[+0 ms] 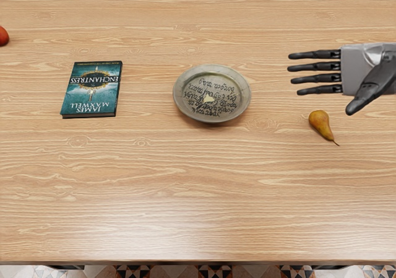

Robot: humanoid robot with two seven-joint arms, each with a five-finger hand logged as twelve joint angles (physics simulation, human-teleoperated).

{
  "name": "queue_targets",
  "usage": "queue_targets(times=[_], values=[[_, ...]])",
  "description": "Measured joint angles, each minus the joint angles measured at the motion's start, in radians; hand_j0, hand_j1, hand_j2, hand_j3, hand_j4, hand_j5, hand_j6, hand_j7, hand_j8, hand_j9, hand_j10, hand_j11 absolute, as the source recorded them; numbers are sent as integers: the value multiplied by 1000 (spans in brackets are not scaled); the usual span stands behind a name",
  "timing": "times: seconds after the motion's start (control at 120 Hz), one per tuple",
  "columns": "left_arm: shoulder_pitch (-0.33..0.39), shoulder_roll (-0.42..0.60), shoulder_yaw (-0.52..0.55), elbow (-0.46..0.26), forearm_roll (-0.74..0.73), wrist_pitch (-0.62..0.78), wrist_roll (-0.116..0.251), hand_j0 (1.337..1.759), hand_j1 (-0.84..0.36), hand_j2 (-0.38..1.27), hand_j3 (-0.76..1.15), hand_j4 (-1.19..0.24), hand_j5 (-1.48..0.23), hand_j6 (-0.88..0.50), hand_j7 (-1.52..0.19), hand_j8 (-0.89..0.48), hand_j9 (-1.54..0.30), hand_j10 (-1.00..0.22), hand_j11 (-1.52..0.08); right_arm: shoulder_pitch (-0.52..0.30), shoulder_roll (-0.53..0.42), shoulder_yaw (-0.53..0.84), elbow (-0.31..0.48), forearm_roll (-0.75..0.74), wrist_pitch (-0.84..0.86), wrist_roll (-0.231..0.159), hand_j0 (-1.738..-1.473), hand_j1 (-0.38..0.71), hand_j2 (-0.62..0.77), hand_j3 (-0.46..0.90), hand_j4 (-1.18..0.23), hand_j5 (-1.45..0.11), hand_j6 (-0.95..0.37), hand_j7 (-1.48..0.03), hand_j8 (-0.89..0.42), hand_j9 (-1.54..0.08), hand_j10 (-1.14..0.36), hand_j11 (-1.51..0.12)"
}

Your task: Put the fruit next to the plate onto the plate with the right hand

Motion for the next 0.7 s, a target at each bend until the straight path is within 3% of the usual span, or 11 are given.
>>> queue_targets(times=[0.25, 0.425, 0.7], values=[[-1, 0, 0, 0, 0, 0, 0, 1658, 349, 0, 0, 0, 0, 0, 0, 0, 0, 0, 0, 46, 39, -14, -17, -51, 0, 0, -1658, -320, -6, 0, -21, -31, -20, -31, -21, -31, -22, -31], [-1, 0, 0, 0, 0, 0, 0, 1658, 349, 0, 0, 0, 0, 0, 0, 0, 0, 0, 0, 278, 109, -218, -40, -206, 0, 0, -1658, -320, -6, 0, -22, -31, -22, -31, -22, -31, -23, -31], [-7, 0, 2, 0, 0, 0, 0, 1658, 349, 0, 0, 0, 0, 0, 0, 0, 0, 0, 0, 501, 150, -472, -16, -507, -155, 0, -1658, -320, -6, 0, -25, -31, -26, -31, -25, -31, -25, -31]])
